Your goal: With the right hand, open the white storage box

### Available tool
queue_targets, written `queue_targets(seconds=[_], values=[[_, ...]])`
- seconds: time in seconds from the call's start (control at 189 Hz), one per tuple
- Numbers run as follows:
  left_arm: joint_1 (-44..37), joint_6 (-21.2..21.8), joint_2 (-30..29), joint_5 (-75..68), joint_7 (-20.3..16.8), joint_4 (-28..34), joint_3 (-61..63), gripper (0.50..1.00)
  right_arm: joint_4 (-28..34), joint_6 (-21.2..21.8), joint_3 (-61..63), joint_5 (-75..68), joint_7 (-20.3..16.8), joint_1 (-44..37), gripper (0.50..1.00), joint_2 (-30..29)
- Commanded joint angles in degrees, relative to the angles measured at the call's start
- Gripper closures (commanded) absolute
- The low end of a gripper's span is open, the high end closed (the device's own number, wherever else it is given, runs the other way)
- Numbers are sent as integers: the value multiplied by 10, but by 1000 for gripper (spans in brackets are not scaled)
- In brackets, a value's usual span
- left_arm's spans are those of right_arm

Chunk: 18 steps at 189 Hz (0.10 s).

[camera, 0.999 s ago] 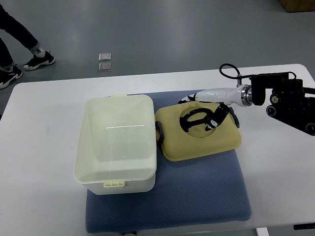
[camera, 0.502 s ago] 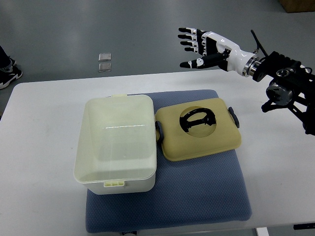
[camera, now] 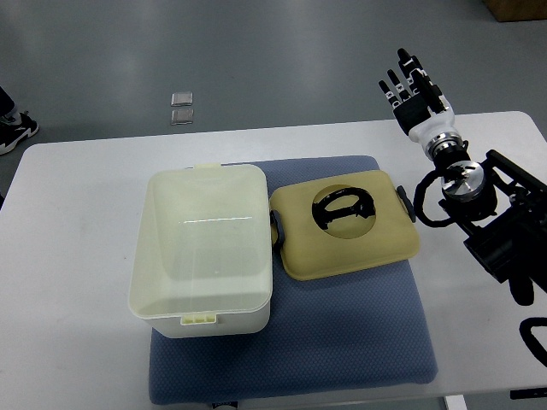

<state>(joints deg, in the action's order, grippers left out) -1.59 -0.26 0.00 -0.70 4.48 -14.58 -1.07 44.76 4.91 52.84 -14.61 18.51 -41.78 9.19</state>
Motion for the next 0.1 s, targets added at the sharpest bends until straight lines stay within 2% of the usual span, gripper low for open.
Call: queue_targets(seconds=[0.0,0.09], values=[[0,0,0,0,0,0,0,500,0,39,0,1,1,6,570,-2],[1,0,0,0,0,0,1,500,0,48,-5,3,1,10,570,-2]])
